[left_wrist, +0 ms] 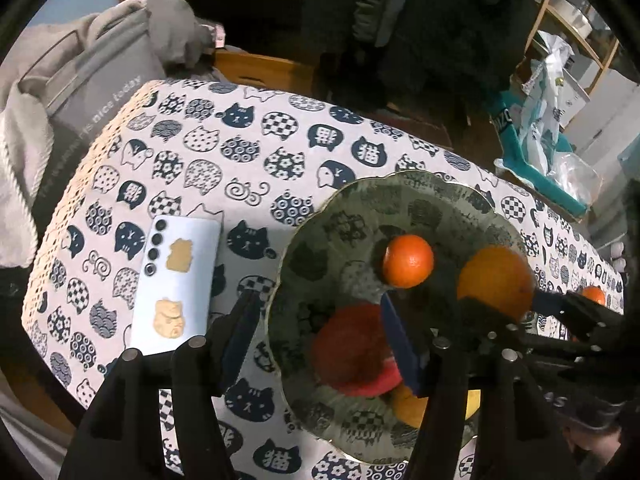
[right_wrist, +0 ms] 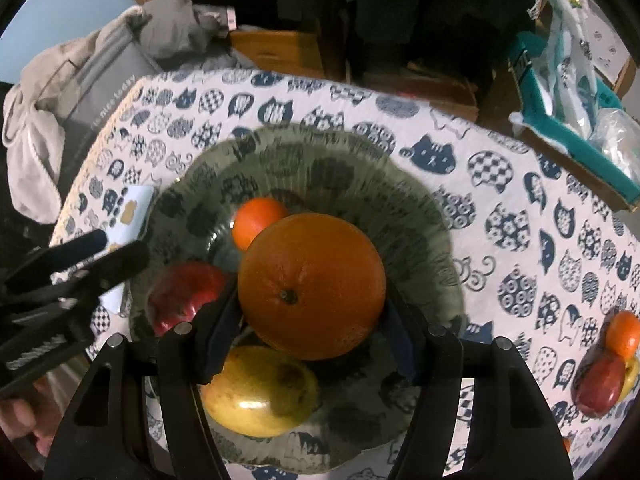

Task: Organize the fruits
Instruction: 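Lower the orange into the bowl and open the left tool while the right tool releases the large orange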

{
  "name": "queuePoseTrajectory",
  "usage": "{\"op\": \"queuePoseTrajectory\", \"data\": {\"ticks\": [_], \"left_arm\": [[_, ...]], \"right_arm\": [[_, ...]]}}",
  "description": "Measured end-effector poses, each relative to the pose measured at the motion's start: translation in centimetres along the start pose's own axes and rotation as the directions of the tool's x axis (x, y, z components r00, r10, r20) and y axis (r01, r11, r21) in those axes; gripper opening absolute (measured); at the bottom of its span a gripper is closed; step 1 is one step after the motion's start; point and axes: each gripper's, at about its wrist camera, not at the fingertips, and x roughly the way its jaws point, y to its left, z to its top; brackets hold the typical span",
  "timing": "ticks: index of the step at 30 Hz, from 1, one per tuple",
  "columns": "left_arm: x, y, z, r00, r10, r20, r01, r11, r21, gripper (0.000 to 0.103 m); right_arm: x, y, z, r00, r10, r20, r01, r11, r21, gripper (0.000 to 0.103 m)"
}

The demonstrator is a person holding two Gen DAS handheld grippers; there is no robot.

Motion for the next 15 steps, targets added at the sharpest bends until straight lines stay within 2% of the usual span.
{"op": "queuePoseTrajectory", "data": {"ticks": [15], "left_arm": [[-0.5,1.8,-0.5,1.0,0.027,0.0,-0.027,0.999,-0.019,0.064]], "right_arm": [[2.7,1.8,-0.2,0.996,-0.006,-0.091,0.002,0.999,-0.036,0.069]]}}
